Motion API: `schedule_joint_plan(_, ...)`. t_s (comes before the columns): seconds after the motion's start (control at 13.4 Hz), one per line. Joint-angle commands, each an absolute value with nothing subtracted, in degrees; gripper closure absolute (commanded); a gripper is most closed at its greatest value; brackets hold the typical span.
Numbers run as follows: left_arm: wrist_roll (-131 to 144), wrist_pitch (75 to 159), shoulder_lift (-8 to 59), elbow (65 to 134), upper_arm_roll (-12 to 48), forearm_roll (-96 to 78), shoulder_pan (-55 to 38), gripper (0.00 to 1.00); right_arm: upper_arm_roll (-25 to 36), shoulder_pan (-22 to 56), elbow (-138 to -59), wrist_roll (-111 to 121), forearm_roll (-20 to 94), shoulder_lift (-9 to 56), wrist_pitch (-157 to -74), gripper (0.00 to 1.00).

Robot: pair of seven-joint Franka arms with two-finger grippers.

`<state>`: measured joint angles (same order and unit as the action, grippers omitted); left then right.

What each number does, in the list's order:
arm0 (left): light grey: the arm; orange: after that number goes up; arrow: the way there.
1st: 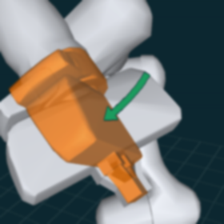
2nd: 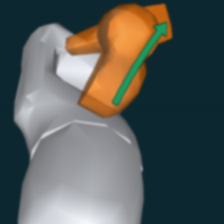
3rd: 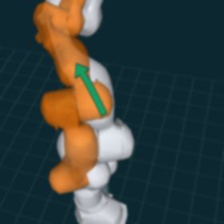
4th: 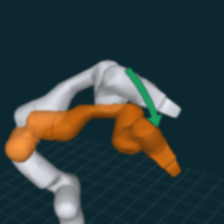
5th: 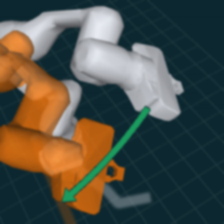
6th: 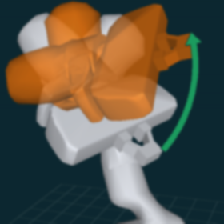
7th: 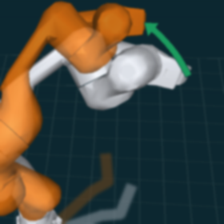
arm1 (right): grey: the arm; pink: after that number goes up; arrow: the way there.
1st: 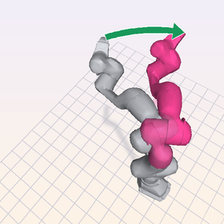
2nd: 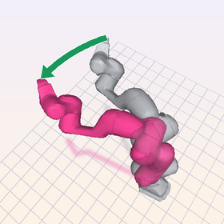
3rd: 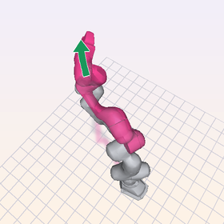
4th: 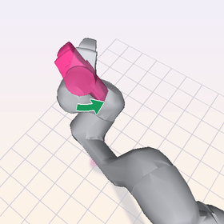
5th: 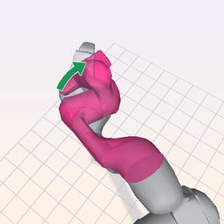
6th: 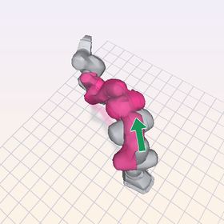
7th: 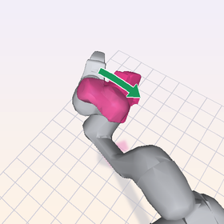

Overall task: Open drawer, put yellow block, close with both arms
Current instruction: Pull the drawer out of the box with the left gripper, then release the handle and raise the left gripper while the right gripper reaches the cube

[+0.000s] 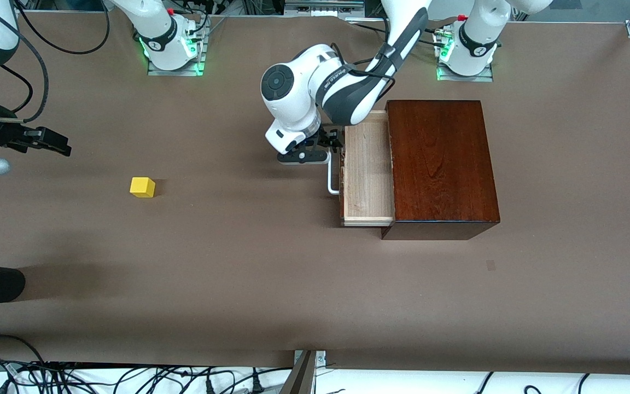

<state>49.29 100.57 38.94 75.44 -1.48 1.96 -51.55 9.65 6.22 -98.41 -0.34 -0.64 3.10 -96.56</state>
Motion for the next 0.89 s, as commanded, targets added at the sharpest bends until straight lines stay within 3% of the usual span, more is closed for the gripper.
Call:
schedule_joint_plan(0.0,49.92,95.21,35.43,75.23,-1.85,0.27,-51.86,0.00,9.14,5.89,-99.32,-1.05,-0.70,1.76,-96.77,0.00)
schedule_joint_plan(0.3,49.75,89.74,28.59,72.33,-0.62,-1.57,-48.10,0.00,9.14,5.89,-101.15,-1.05,-0.62,2.20,-99.21,0.00)
schedule_joint_plan(0.82,43.18,88.16,15.23,78.74,1.67,-2.55,-31.31,0.00,8.70,6.15,-116.43,-1.14,-0.18,2.11,-117.66,0.00)
